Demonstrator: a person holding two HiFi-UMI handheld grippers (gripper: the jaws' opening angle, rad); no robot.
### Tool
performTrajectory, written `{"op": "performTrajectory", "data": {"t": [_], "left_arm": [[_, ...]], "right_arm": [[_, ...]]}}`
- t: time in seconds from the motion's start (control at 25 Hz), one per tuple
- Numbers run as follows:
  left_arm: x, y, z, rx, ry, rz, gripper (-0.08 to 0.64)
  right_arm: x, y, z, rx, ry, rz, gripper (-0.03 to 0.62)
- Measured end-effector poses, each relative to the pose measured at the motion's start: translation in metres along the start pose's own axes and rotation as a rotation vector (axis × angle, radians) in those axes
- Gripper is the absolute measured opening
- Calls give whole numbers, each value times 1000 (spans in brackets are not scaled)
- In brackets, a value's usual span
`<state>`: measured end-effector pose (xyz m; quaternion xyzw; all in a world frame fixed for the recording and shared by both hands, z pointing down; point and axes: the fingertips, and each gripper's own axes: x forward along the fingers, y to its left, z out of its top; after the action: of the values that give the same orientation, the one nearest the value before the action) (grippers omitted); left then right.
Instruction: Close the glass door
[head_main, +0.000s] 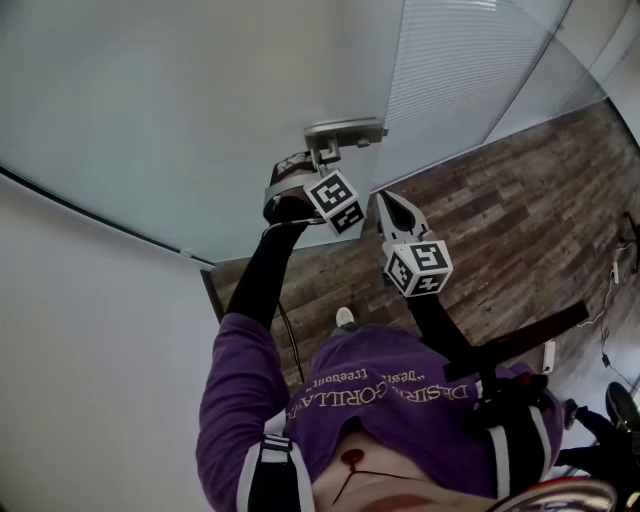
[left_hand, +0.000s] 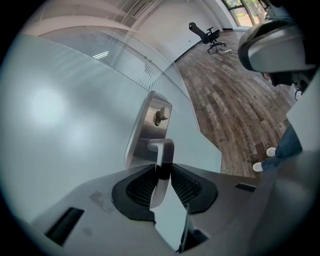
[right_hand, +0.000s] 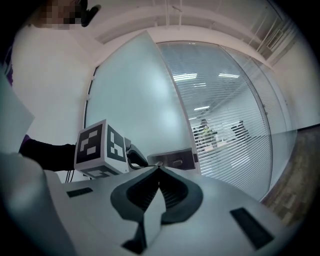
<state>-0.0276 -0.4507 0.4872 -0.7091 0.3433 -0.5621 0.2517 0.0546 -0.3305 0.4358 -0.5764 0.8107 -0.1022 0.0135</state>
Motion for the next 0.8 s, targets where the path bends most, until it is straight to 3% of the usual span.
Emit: {"op": "performTrajectory", "data": {"t": [0.44,0.8], "left_arm": [[10,0,3,5,-18,-5,98],[23,12,1,-34,-18,-13,98]], "right_arm": [[10,3,-18,4,15,-23,-9],[36,-12,-6,-11,20,2,-9]]}}
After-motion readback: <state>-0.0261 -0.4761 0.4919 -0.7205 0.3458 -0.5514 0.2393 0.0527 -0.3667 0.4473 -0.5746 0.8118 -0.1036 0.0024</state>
